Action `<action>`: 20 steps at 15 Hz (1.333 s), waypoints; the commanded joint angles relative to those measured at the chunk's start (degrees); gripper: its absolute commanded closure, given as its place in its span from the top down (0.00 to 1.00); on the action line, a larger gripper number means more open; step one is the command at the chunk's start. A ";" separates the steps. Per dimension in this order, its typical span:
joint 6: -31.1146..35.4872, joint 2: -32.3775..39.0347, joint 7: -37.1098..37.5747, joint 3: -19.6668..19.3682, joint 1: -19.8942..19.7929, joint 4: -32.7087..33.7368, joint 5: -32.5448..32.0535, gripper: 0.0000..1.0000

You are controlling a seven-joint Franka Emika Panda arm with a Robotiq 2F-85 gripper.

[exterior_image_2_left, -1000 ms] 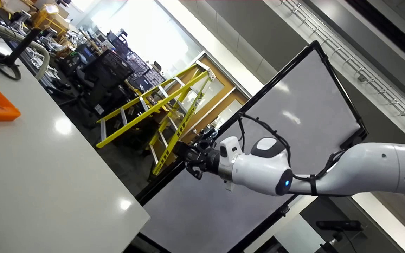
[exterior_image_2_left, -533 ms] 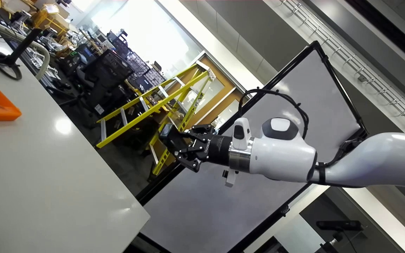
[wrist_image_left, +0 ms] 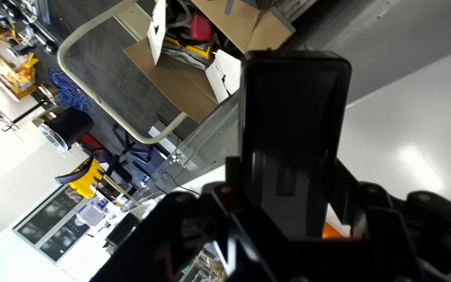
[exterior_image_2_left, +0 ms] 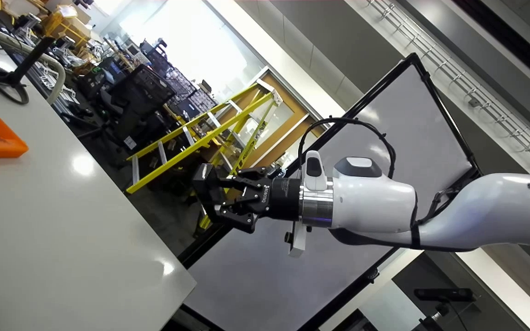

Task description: Use the duster to erase the writings on the white board

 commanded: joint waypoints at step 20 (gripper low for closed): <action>3.89 10.20 -17.94 27.94 -15.20 -0.58 20.82 0.30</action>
